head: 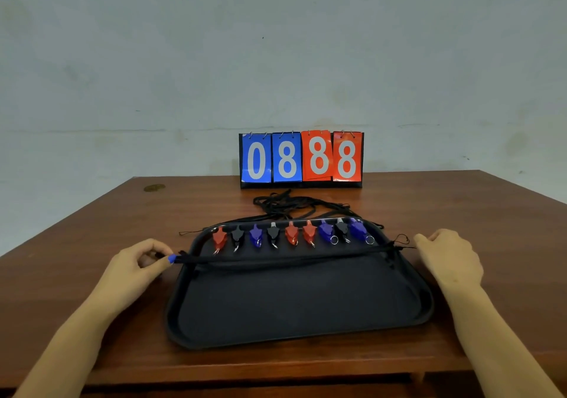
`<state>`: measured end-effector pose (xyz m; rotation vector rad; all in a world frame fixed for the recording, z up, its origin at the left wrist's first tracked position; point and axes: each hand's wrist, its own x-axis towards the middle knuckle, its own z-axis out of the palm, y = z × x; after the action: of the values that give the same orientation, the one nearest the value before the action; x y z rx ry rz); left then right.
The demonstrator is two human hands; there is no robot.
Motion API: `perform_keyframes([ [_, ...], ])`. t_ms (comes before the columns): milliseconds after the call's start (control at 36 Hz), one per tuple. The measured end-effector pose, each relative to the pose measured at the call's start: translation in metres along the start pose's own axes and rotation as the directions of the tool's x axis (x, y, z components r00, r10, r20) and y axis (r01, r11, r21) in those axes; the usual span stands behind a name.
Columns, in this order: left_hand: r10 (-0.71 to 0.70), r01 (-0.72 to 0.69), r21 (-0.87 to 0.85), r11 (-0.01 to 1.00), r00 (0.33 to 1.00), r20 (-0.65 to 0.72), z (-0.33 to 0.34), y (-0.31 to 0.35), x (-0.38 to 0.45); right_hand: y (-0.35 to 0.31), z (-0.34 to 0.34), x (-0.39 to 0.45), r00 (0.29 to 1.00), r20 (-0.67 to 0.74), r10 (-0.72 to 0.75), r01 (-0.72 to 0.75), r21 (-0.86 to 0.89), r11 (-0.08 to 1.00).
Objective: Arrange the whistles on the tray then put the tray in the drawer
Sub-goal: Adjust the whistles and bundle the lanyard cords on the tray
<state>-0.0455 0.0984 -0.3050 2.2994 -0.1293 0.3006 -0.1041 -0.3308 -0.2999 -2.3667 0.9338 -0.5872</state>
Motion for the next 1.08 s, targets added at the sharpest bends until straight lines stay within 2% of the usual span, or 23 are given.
perform_keyframes([
  [222,-0.016,0.01,-0.163,0.987,0.999,-0.034,-0.001,-0.003,0.002,-0.001,0.0,-0.001,1.0,0.018,-0.015,0.015,-0.027,1.0],
  [417,-0.119,0.093,-0.272,0.958,0.99,-0.081,0.001,-0.004,0.006,0.002,0.004,0.003,1.0,-0.005,-0.026,0.026,0.0,1.0],
  [500,-0.115,0.083,-0.203,0.976,0.982,-0.153,0.004,-0.004,0.008,0.001,0.005,0.005,1.0,0.001,0.003,-0.003,0.034,0.999],
  [583,-0.038,0.03,-0.043,0.999,0.978,-0.203,0.008,-0.005,0.019,-0.001,0.006,0.006,1.0,-0.025,-0.006,0.008,0.071,0.997],
  [667,0.028,-0.006,0.167,0.986,0.991,-0.131,0.013,-0.004,0.04,-0.001,0.007,0.007,0.993,-0.101,-0.065,0.074,0.091,0.993],
  [778,-0.033,0.024,0.242,0.97,0.999,0.031,0.019,-0.007,0.071,-0.004,0.009,0.008,0.971,-0.166,-0.174,0.189,0.078,0.979],
  [889,-0.125,0.126,0.438,0.89,0.992,-0.031,0.026,-0.021,0.091,-0.004,0.015,0.012,0.964,-0.065,-0.259,0.261,0.028,0.965],
  [972,-0.099,0.107,0.467,0.878,0.994,-0.042,0.027,-0.031,0.097,-0.008,0.016,0.013,0.951,-0.036,-0.309,0.308,-0.022,0.951],
  [1083,-0.052,0.068,0.371,0.926,0.997,-0.055,0.024,-0.036,0.097,-0.012,0.014,0.011,0.939,-0.107,-0.328,0.325,-0.039,0.945],
])
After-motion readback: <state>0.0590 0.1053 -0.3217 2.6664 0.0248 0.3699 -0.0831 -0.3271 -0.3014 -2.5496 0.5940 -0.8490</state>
